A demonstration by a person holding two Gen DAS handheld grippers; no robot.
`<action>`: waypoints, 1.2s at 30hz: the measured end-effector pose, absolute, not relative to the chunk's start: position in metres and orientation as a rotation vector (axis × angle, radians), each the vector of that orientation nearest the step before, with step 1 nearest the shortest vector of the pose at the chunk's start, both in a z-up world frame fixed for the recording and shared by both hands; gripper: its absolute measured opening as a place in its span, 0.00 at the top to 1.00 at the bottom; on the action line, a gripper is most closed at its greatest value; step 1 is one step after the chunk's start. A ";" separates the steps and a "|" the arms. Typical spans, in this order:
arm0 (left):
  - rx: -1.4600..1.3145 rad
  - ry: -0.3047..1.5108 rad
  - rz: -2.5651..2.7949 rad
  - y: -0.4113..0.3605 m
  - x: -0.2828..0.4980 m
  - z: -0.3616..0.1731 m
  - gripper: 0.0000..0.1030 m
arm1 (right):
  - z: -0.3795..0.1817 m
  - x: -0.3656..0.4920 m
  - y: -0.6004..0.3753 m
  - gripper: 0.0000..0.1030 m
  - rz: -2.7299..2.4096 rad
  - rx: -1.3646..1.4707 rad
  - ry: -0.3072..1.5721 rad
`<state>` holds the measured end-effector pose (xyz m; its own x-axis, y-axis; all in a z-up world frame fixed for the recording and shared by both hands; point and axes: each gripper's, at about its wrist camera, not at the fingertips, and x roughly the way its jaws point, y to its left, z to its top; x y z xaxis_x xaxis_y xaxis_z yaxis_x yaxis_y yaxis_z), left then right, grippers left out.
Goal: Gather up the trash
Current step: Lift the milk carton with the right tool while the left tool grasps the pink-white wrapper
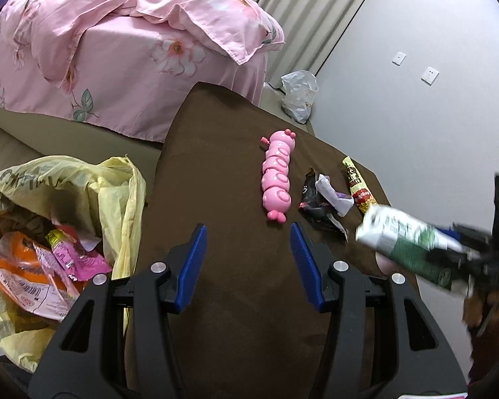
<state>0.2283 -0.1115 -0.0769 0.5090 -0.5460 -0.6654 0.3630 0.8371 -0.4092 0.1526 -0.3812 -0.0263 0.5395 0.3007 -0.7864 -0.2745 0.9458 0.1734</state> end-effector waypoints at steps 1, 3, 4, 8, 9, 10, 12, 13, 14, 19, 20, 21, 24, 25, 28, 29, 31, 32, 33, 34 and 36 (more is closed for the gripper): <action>-0.228 0.879 -0.554 -0.111 0.227 -0.076 0.52 | -0.032 0.143 -0.378 0.53 0.331 0.041 0.928; -0.224 0.876 -0.557 -0.110 0.223 -0.074 0.52 | -0.044 0.131 -0.377 0.53 0.297 0.061 0.916; -0.221 0.874 -0.558 -0.109 0.221 -0.073 0.52 | -0.051 0.124 -0.378 0.53 0.275 0.077 0.911; -0.207 0.873 -0.564 -0.111 0.213 -0.072 0.52 | -0.072 0.104 -0.382 0.53 0.235 0.130 0.910; -0.203 0.874 -0.567 -0.112 0.211 -0.072 0.52 | -0.076 0.099 -0.382 0.53 0.229 0.129 0.910; -0.199 0.877 -0.569 -0.114 0.210 -0.073 0.52 | -0.082 0.094 -0.379 0.53 0.221 0.110 0.917; -0.196 0.881 -0.574 -0.117 0.208 -0.074 0.52 | -0.089 0.090 -0.375 0.53 0.220 0.085 0.922; -0.196 0.884 -0.577 -0.119 0.208 -0.074 0.52 | -0.092 0.088 -0.374 0.53 0.233 0.084 0.918; -0.194 0.886 -0.579 -0.121 0.207 -0.075 0.52 | -0.094 0.087 -0.374 0.53 0.253 0.084 0.920; -0.183 0.891 -0.587 -0.128 0.204 -0.076 0.52 | -0.106 0.090 -0.357 0.48 0.310 -0.050 0.976; -0.179 0.893 -0.588 -0.128 0.204 -0.076 0.52 | -0.107 0.093 -0.355 0.48 0.322 -0.067 0.990; -0.176 0.894 -0.589 -0.129 0.204 -0.077 0.52 | -0.107 0.095 -0.354 0.48 0.326 -0.074 0.996; -0.174 0.902 -0.589 -0.129 0.205 -0.080 0.52 | -0.107 0.108 -0.350 0.48 0.335 -0.101 1.016; -0.173 0.906 -0.588 -0.129 0.205 -0.081 0.52 | -0.108 0.114 -0.348 0.48 0.337 -0.119 1.031; -0.171 0.919 -0.585 -0.130 0.207 -0.085 0.52 | -0.108 0.126 -0.343 0.49 0.337 -0.167 1.043; -0.170 0.921 -0.585 -0.131 0.208 -0.086 0.52 | -0.104 0.126 -0.342 0.49 0.343 -0.170 1.025; -0.164 0.923 -0.588 -0.132 0.208 -0.087 0.52 | -0.090 0.121 -0.346 0.50 0.364 -0.137 0.964; -0.162 0.923 -0.591 -0.134 0.209 -0.087 0.52 | -0.083 0.119 -0.351 0.50 0.356 -0.117 0.937; -0.161 0.924 -0.598 -0.137 0.211 -0.087 0.52 | -0.076 0.116 -0.357 0.51 0.340 -0.097 0.906; -0.162 0.924 -0.606 -0.140 0.213 -0.087 0.52 | -0.067 0.111 -0.367 0.51 0.316 -0.072 0.863; -0.157 0.921 -0.629 -0.149 0.217 -0.086 0.52 | -0.056 0.101 -0.381 0.51 0.285 -0.031 0.809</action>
